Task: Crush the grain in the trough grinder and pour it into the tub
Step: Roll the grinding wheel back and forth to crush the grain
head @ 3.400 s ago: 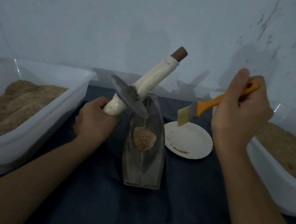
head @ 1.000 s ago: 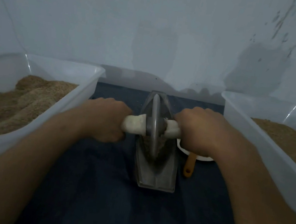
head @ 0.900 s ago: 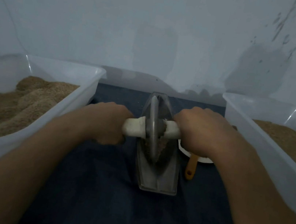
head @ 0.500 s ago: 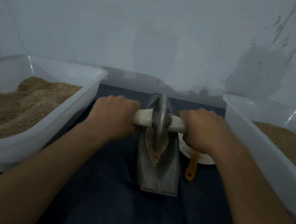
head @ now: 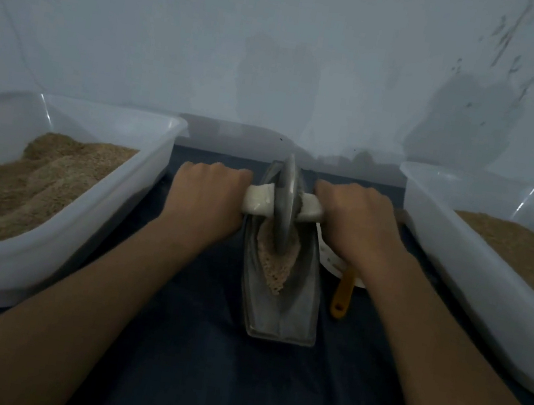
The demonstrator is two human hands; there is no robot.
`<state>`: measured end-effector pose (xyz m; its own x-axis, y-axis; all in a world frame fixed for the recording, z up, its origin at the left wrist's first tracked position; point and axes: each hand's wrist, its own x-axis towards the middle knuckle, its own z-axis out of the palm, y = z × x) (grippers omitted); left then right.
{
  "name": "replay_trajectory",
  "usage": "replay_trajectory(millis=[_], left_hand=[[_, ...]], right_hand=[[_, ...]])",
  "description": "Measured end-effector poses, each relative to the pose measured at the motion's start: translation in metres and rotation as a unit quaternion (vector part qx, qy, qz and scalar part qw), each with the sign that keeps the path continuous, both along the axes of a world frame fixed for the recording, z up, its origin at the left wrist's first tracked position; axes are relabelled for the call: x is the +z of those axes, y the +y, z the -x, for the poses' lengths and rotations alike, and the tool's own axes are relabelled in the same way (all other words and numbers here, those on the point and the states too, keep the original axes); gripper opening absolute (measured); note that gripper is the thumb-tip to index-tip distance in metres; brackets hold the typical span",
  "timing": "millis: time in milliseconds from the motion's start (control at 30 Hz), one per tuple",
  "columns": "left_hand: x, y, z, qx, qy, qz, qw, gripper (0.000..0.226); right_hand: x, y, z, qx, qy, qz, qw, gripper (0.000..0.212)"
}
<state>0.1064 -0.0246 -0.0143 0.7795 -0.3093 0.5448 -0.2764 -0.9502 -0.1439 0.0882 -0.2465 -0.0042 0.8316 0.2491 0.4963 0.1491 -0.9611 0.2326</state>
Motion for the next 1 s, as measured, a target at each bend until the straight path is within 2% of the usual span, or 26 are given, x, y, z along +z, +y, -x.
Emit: replay_trajectory(millis=[133,200,233,300,367,433,467,533,600,667,733,800,867,900,1000], left_hand=[[0.023,0.017,0.018,-0.046,0.198,-0.016,0.979,0.021],[0.030,0.022,0.026,-0.067,0.268,-0.019,0.961,0.024],[0.029,0.022,0.028,-0.065,0.273,-0.015,0.960,0.024],[0.023,0.016,0.025,-0.045,0.221,-0.002,0.974,0.021],[0.011,0.007,0.017,-0.010,0.106,0.005,0.994,0.020],[0.000,-0.003,0.009,0.010,-0.010,-0.005,1.000,0.026],[-0.003,-0.006,0.006,0.013,-0.045,-0.010,0.999,0.027],[-0.004,-0.007,0.003,0.007,-0.058,-0.006,0.998,0.025],[0.004,-0.002,0.005,-0.007,0.002,-0.006,1.000,0.021],[0.019,0.009,0.012,-0.028,0.136,-0.011,0.990,0.020],[0.030,0.019,0.021,-0.048,0.268,-0.020,0.962,0.021],[0.032,0.023,0.026,-0.055,0.314,-0.026,0.948,0.024],[0.027,0.018,0.026,-0.040,0.278,-0.017,0.960,0.024],[0.024,0.014,0.023,-0.026,0.231,-0.013,0.973,0.023],[0.010,-0.001,0.011,0.005,0.024,-0.031,0.999,0.020]], right_hand=[[0.025,-0.003,0.021,0.010,0.178,0.007,0.984,0.022],[0.030,-0.001,0.032,0.017,0.215,0.005,0.977,0.026],[0.029,0.000,0.034,0.015,0.212,0.004,0.977,0.027],[0.026,0.003,0.028,-0.001,0.184,-0.003,0.983,0.027],[0.020,0.006,0.014,-0.022,0.123,-0.005,0.992,0.021],[0.008,0.007,0.003,-0.026,0.039,0.001,0.999,0.020],[0.001,0.006,-0.001,-0.028,0.007,0.005,1.000,0.019],[-0.007,0.003,-0.004,-0.024,-0.024,0.007,0.999,0.016],[-0.003,-0.001,-0.001,-0.003,-0.002,-0.002,1.000,0.019],[0.011,-0.005,0.009,0.016,0.076,0.003,0.997,0.023],[0.020,-0.006,0.024,0.029,0.124,0.024,0.992,0.022],[0.022,-0.004,0.035,0.038,0.132,0.027,0.990,0.023],[0.021,0.000,0.033,0.024,0.125,0.016,0.992,0.023],[0.020,0.001,0.026,0.009,0.116,0.010,0.993,0.023],[0.008,0.004,0.006,-0.024,0.050,-0.018,0.998,0.020]])
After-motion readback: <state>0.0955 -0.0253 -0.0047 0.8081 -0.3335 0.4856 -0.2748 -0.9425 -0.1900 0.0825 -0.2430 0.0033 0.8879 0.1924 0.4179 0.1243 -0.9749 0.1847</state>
